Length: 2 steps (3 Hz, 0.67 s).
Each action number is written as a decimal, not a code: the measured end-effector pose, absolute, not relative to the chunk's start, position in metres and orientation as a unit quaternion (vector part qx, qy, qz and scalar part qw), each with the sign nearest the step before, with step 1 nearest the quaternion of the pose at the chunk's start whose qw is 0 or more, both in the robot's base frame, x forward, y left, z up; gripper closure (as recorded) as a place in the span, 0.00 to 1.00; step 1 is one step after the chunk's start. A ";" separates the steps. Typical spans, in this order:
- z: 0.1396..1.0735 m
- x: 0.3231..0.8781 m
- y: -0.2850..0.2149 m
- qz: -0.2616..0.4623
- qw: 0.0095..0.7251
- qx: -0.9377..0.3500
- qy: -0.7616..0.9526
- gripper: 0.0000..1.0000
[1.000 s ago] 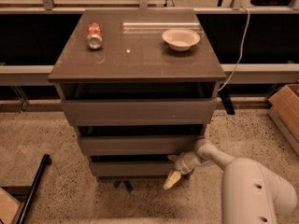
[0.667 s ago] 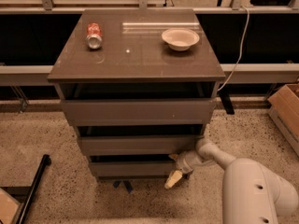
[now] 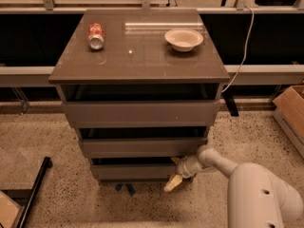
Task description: Open bottom drawer
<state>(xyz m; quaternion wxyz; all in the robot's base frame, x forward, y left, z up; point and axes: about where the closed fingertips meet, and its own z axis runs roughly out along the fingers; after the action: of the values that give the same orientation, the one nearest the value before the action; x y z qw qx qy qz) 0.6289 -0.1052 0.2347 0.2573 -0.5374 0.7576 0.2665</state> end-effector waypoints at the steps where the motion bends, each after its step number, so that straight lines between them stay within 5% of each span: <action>1: 0.216 0.637 -0.097 0.269 0.268 -0.529 0.759 0.00; 2: 0.192 0.647 -0.088 0.285 0.267 -0.519 0.760 0.00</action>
Offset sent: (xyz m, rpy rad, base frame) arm 0.0408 0.0198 -0.0667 0.0767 0.0337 -0.0451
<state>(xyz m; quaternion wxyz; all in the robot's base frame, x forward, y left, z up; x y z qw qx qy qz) 0.6473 -0.0880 0.1925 0.2670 -0.5192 0.7604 0.2847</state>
